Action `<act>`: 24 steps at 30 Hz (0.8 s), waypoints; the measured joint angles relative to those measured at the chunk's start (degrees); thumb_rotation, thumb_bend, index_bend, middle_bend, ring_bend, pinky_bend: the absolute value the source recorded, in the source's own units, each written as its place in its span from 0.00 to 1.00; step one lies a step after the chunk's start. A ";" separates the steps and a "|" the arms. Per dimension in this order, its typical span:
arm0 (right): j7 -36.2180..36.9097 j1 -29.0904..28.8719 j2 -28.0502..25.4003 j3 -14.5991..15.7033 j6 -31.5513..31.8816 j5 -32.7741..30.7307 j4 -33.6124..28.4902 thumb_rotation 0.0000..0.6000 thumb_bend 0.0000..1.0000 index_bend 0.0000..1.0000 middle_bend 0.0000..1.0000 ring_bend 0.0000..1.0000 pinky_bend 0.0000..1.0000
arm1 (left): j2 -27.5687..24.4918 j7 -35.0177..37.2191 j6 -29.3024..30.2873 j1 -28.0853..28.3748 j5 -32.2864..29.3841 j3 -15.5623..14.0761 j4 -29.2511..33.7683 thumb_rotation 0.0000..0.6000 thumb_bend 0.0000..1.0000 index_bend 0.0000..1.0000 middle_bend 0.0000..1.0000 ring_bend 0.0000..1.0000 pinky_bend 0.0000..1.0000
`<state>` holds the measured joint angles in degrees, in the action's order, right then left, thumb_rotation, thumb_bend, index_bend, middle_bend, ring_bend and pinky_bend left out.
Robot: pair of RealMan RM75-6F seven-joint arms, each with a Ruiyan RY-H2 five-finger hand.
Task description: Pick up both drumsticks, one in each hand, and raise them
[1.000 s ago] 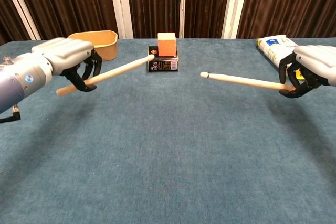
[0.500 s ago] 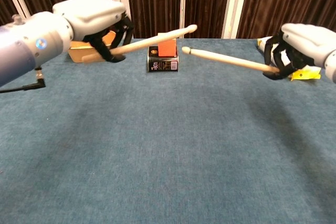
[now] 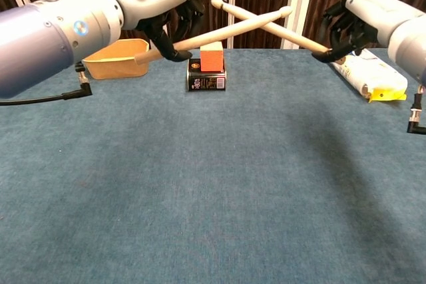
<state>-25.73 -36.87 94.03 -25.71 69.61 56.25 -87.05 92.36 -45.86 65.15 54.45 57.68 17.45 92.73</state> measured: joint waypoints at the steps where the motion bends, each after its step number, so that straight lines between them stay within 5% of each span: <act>1: -0.16 -0.11 -0.04 -0.08 0.28 -0.13 -0.48 1.00 0.50 0.84 0.72 0.84 0.62 | 0.18 -0.14 0.14 0.18 -0.28 0.17 0.02 1.00 0.57 0.70 0.78 0.92 0.97; 24: 1.57 0.25 -3.65 0.81 3.76 -0.54 -8.18 1.00 0.50 0.84 0.72 0.84 0.62 | 0.17 0.37 4.72 0.83 -0.10 1.36 1.39 1.00 0.58 0.70 0.78 0.92 0.97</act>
<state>-24.16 -36.61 90.38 -24.90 73.37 55.71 -95.24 92.53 -45.49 69.87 55.28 57.58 18.81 94.11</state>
